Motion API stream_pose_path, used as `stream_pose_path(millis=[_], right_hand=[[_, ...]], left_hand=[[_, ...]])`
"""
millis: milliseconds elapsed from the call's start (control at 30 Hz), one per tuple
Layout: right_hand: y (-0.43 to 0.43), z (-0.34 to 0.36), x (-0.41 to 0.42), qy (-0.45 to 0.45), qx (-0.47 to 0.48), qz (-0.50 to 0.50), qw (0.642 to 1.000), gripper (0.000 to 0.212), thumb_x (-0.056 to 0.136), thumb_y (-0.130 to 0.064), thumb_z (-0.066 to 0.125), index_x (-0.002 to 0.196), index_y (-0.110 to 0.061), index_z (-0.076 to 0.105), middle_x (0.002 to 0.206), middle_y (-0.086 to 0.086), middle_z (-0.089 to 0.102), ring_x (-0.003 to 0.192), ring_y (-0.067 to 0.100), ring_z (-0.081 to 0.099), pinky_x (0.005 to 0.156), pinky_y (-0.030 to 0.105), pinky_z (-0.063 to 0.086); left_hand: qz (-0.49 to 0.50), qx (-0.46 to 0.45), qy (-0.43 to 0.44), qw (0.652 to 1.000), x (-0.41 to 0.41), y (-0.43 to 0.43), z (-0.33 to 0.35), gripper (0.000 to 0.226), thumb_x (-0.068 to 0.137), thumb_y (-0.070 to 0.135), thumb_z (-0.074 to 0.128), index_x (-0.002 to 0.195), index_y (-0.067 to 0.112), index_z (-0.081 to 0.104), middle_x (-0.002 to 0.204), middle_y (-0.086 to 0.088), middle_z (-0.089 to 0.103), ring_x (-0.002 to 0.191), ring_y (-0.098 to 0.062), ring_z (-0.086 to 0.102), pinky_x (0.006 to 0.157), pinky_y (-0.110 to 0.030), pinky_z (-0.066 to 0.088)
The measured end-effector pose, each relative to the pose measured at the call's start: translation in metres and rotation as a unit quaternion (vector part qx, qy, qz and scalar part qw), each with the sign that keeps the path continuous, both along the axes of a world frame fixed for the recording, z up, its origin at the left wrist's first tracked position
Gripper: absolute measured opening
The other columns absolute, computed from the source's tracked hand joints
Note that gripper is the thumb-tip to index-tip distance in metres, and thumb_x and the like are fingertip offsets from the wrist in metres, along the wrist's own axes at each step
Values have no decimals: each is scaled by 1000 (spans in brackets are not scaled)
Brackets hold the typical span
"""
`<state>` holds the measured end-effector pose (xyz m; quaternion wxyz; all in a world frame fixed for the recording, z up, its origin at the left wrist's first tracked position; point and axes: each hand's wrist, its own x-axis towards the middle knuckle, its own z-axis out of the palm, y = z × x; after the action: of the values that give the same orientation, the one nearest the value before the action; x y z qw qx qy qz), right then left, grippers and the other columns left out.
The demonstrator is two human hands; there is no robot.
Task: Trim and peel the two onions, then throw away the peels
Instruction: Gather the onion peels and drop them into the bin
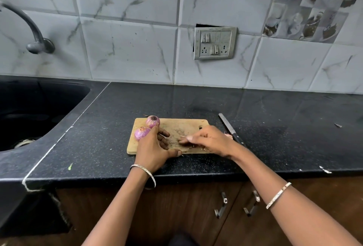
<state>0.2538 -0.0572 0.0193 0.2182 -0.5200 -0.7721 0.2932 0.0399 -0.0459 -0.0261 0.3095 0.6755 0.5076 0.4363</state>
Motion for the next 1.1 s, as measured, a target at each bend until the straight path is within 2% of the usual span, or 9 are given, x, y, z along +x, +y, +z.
stream_pose_path(millis=[133,200,267,367,567,733,900,1000,1100], right_hand=[[7,17,6,60,35,-87,994,30,105,-29,50,122,-17,73,66,-23,70,69,-11,64,85,30,47],[16,15,-2,-8,34,-103,994,39,106,-40,44,136,-24,62,105,-12,76,102,1,67,95,35,44],[24,3,-11,-103,12,-79,992,50,106,-47,37,149,-22,47,153,0,48,143,20,43,118,40,31],[25,-9,-23,-185,41,-18,982,55,109,-44,28,154,-15,35,165,2,24,153,18,20,126,38,12],[4,-19,-14,-67,0,29,997,49,104,-47,45,141,-19,58,150,8,52,137,17,51,106,14,35],[-8,7,12,110,47,-78,990,36,96,-46,57,109,-21,78,107,4,78,101,25,70,98,43,49],[2,14,5,4,65,-120,991,33,105,-34,50,129,-21,69,70,-13,74,64,-4,60,72,26,42],[5,-7,-11,-76,62,-64,993,41,106,-38,46,141,-21,58,142,-1,60,129,10,55,98,17,41],[2,-20,-17,-118,104,-24,987,42,107,-37,44,143,-19,56,151,-1,50,143,17,43,118,34,32]], left_hand=[[-14,-1,-24,1000,-2,-7,5,60,58,17,98,102,18,58,77,1,63,64,-9,58,68,-29,58],[-1,-1,-35,999,-1,-10,4,56,61,12,97,100,19,58,77,0,62,62,-9,58,69,-31,59],[24,8,-39,999,1,-15,2,52,62,8,95,97,20,57,77,0,61,61,-9,57,67,-31,58],[50,19,-26,998,4,-21,2,49,64,7,93,96,18,58,77,1,61,63,-12,59,68,-30,57],[61,-6,-20,998,6,-26,7,46,65,3,91,95,15,58,77,0,62,61,-10,56,61,-16,51],[35,-52,-151,986,9,-53,8,28,80,2,82,99,10,62,82,-9,64,63,-16,64,58,-21,56],[-87,-248,-383,886,27,-92,18,12,98,6,59,96,-2,68,78,-15,68,59,-16,66,56,-23,58],[-142,-405,-438,790,33,-104,18,36,102,12,51,84,-5,77,84,-22,73,63,-22,72,59,-26,62],[-173,-536,-489,666,32,-103,5,36,97,9,47,93,-13,75,103,-31,71,77,-35,76,70,-39,63]])
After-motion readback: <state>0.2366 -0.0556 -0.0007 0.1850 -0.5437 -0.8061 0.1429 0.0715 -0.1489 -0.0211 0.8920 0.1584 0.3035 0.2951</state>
